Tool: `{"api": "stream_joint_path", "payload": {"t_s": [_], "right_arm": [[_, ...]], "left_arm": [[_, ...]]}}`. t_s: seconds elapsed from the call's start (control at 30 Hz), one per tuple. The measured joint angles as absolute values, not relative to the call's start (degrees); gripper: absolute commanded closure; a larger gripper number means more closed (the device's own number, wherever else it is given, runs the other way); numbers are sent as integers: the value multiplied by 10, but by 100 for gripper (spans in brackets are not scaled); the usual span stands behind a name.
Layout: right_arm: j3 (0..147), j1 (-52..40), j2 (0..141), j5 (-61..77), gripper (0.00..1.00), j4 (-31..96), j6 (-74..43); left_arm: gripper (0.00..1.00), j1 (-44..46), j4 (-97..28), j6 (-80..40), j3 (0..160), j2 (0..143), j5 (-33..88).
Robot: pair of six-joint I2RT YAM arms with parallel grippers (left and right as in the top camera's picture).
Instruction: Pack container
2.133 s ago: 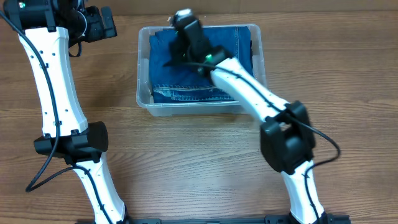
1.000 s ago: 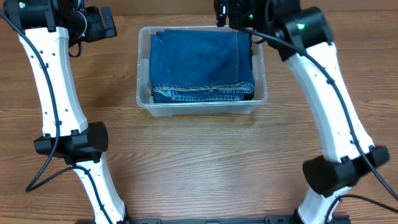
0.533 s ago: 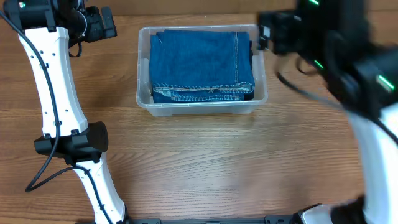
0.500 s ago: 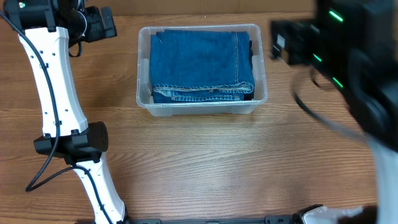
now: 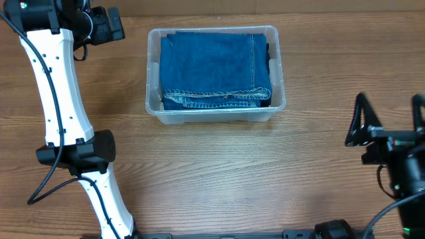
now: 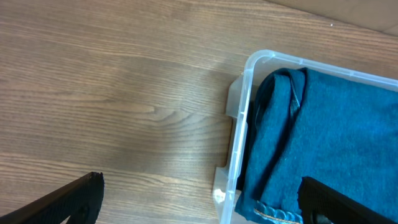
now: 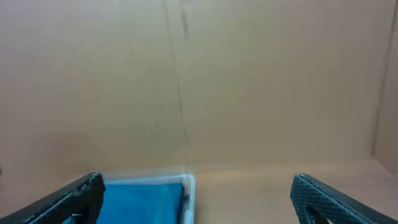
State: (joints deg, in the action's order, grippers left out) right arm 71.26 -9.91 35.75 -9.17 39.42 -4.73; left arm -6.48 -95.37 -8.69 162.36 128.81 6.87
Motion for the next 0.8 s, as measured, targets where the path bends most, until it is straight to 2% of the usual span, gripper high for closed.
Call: {"api": "stream_joint_path", "payload": {"t_s": [0.2,0.4,0.6,0.8], "right_arm": [[372,-41,224,-17,0,115,-46],[116,6,129,53,0,-55,-47],[44,11,72,86,0,-79,-47],[31,11,13,85,0,-4,-46]], "left_arm": [[0,-65,-954,-87,1624,1288,69],[0,-65,-954,-87,1624,1288,69],[0,-65,-954,-87,1624,1288,69],[0,-65,-954,-87,1624,1288,69]]}}
